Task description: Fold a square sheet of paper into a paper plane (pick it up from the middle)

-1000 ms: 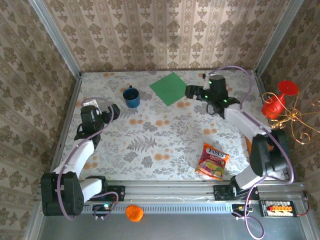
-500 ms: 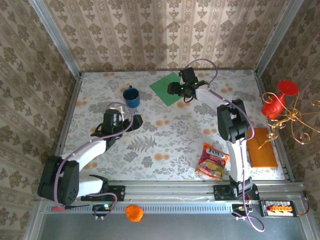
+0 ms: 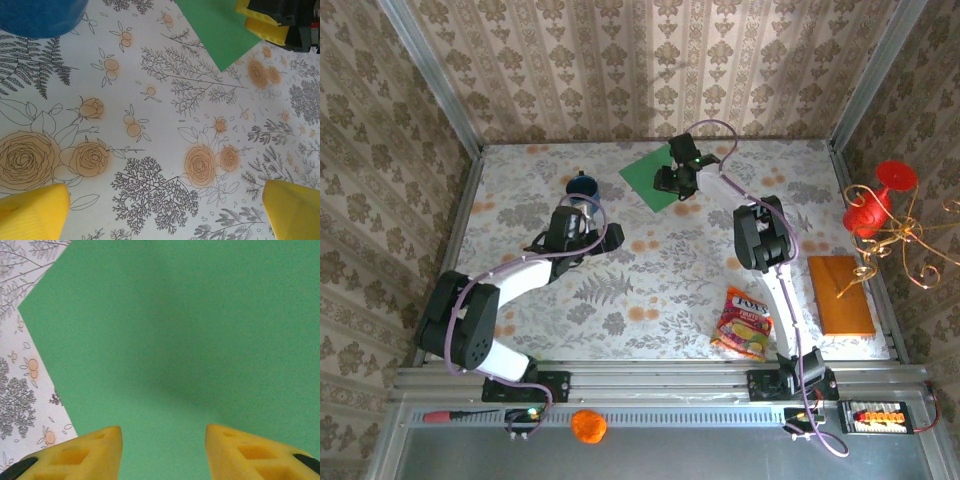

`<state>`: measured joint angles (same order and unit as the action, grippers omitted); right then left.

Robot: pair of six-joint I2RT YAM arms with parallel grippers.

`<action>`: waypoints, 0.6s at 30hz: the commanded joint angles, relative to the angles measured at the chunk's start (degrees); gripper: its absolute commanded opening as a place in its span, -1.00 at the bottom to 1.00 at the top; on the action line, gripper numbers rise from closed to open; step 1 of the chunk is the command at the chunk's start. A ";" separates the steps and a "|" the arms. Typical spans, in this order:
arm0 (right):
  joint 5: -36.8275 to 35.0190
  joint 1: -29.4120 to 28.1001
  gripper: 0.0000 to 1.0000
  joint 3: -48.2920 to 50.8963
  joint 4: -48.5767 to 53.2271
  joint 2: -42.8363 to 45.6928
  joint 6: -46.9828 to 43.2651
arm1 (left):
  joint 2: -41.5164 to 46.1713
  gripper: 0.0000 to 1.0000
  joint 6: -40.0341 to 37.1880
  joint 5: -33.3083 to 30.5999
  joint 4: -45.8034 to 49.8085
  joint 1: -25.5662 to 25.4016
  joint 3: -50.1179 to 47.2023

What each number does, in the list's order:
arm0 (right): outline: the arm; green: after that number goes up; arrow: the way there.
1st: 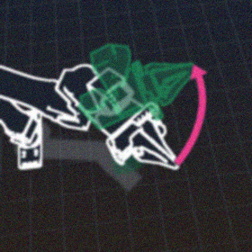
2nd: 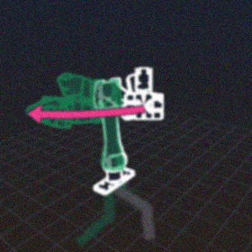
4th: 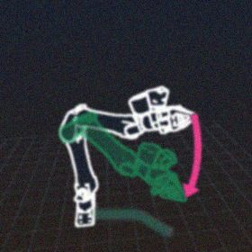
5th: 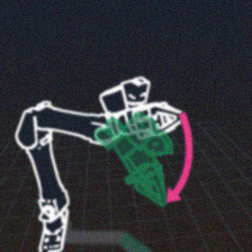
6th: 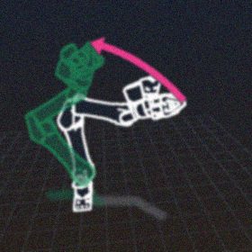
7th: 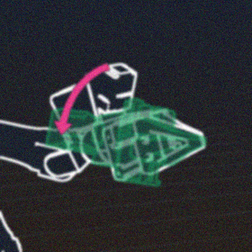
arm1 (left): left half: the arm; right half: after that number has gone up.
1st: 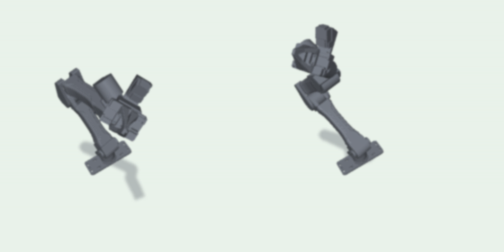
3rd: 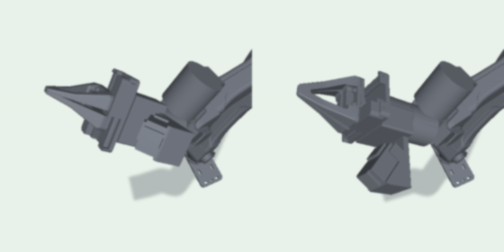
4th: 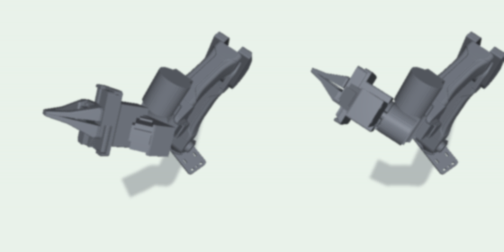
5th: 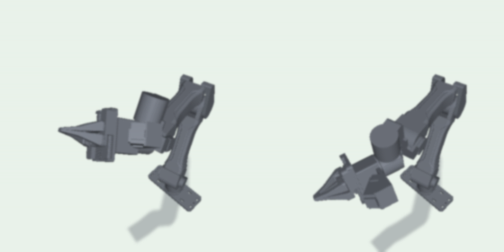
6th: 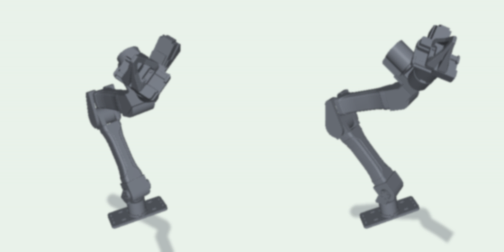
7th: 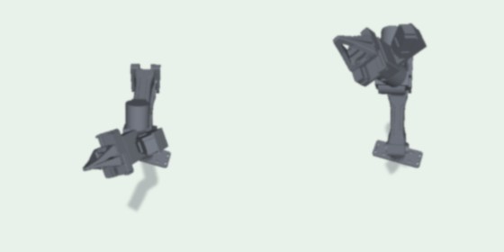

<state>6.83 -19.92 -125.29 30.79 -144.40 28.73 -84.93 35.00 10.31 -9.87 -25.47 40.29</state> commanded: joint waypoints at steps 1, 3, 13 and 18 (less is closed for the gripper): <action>-0.70 -0.07 -0.03 -2.26 4.95 -2.21 0.25 | -0.76 1.00 1.29 -0.06 -0.94 -0.20 1.49; -0.32 -0.05 -0.02 -2.47 5.85 -2.55 0.47 | -1.10 1.00 1.55 -0.11 -0.89 -0.27 1.55; 2.84 -0.19 0.02 3.19 13.37 0.59 3.85 | -2.68 1.00 2.00 -0.83 0.60 -0.25 2.97; 4.13 -1.11 0.01 23.86 6.22 12.51 8.96 | -3.40 1.00 2.09 -0.98 1.30 -0.23 3.78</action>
<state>9.13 -20.08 -110.59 33.39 -136.00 33.12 -87.68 36.29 10.00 -9.28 -25.47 42.24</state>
